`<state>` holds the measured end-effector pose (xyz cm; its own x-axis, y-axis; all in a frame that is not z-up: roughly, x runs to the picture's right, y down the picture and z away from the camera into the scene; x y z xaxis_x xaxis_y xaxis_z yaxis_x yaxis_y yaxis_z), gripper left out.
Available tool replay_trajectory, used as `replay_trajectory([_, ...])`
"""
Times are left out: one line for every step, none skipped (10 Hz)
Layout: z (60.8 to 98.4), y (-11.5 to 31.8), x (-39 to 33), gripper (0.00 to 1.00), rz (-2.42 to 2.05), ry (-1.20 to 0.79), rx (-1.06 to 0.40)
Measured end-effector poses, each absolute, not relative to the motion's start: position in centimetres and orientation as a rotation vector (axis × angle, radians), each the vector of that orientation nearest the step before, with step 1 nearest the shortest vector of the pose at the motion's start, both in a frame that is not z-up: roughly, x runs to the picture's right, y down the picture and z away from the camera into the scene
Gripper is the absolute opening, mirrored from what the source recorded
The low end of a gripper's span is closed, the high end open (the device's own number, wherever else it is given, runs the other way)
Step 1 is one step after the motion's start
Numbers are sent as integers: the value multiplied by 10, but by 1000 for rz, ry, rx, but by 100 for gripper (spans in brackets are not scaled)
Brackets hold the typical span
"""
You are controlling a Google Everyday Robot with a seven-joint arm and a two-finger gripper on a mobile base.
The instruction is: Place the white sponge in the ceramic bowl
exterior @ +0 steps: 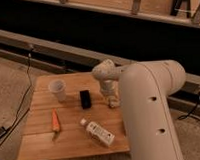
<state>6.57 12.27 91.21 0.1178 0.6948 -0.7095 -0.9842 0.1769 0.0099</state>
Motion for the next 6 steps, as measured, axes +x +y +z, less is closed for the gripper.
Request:
replay_trajectory([909,120,62,0,1317,650,-541])
replay_trajectory([905,116,58,0,1317,635,-541])
replay_trajectory([902,114,57,0,1317,629,-540])
replay_trajectory([898,112,56,0,1317,623,-538])
replay_trajectory([895,111,56,0,1317,620,-537])
replay_trajectory([889,109,56,0,1318,620,-533])
